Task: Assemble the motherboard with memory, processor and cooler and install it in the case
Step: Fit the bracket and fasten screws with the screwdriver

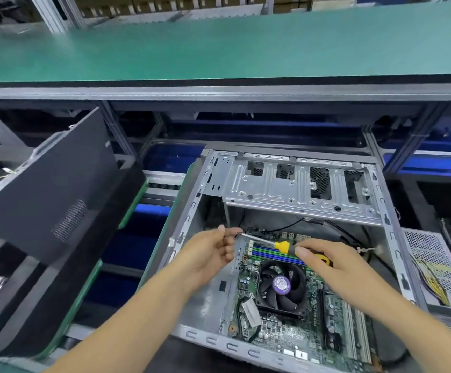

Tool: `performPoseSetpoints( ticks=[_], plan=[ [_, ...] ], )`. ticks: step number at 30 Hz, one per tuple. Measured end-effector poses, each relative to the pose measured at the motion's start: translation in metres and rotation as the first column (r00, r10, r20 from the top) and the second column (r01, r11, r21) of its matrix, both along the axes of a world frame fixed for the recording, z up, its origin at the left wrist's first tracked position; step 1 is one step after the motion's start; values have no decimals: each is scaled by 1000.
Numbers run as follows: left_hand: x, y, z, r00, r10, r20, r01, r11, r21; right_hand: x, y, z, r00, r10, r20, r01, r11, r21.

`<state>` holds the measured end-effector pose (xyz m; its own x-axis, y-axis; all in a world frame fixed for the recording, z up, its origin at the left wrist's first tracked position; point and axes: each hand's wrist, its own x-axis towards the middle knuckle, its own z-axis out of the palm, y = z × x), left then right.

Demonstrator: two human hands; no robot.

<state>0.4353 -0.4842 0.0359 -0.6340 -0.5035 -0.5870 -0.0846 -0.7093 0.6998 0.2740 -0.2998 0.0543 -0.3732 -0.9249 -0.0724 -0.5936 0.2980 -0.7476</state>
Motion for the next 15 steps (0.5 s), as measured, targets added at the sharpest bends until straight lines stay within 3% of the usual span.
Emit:
performPoseSetpoints(
  ticks=[5,10,15],
  plan=[
    [5,2,8,985,-55,-162,65,996,61,0,7,1,998,-49,-30,48,999,-26],
    [3,3,5,990,25,-138,-13,996,87,3,9,5,997,-71,-23,68,991,-112],
    [3,1,2,996,-5,-85,16,991,134,6,8,7,996,-75,-47,67,988,-138]
  ],
)
